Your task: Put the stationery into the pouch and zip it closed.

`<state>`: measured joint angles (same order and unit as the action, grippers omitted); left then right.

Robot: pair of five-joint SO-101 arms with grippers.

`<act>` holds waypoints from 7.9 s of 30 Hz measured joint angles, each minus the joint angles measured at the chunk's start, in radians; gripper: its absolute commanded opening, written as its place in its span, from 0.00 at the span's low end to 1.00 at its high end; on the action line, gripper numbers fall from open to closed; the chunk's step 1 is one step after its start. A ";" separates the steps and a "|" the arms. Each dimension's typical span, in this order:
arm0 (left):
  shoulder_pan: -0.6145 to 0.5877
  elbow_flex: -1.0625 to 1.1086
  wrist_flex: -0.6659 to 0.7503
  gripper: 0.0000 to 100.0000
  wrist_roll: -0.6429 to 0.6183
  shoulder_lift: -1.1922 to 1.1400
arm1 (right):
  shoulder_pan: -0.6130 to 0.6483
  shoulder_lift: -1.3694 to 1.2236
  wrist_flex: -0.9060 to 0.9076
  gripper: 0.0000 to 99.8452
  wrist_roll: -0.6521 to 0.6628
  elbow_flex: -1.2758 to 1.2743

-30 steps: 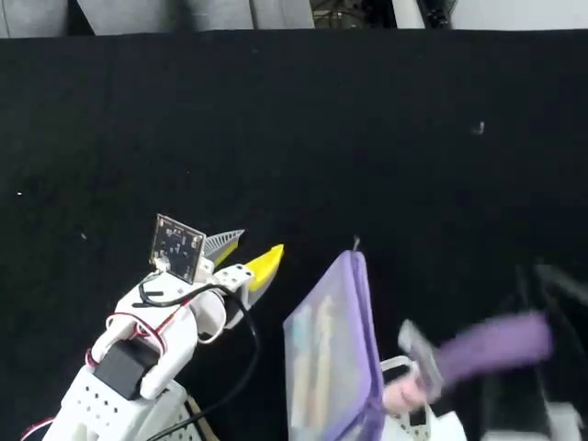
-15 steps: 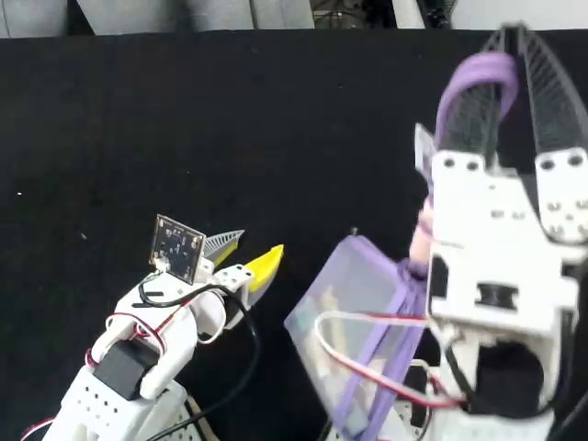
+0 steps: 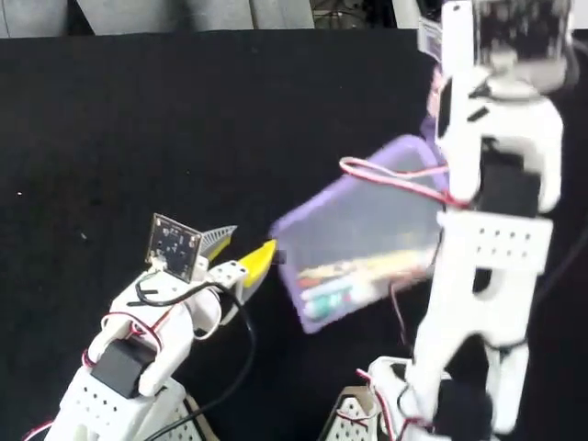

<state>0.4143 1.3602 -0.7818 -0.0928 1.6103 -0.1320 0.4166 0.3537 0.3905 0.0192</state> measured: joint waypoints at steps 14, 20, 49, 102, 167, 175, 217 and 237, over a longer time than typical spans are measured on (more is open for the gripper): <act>-0.026 0.089 0.092 0.21 0.003 0.000 | 0.173 -0.137 0.482 0.01 -0.009 0.517; -0.028 0.089 0.092 0.21 0.002 0.000 | 0.170 -0.137 0.597 0.01 -0.009 0.605; 0.209 -0.397 -0.124 0.25 0.132 -0.420 | 0.344 0.115 0.838 0.01 0.038 0.626; 0.256 -0.195 -0.393 0.03 0.181 0.209 | 0.350 0.557 1.097 0.01 0.235 0.471; 0.086 -0.973 -0.226 0.03 0.032 0.204 | -0.362 -0.470 -0.368 0.01 0.247 -0.856; 0.077 -1.013 -0.233 0.03 0.026 0.178 | -0.374 -0.473 -0.370 0.01 0.247 -0.862; 0.074 -0.186 -0.018 0.03 0.103 0.158 | 0.361 0.074 0.730 0.01 0.037 0.657; 0.074 -0.153 -0.018 0.03 0.103 0.164 | 0.563 0.117 1.014 0.01 0.034 0.489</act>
<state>0.4879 1.2068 -0.8002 0.0100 1.7745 0.4312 0.5332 1.3679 0.4242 0.5086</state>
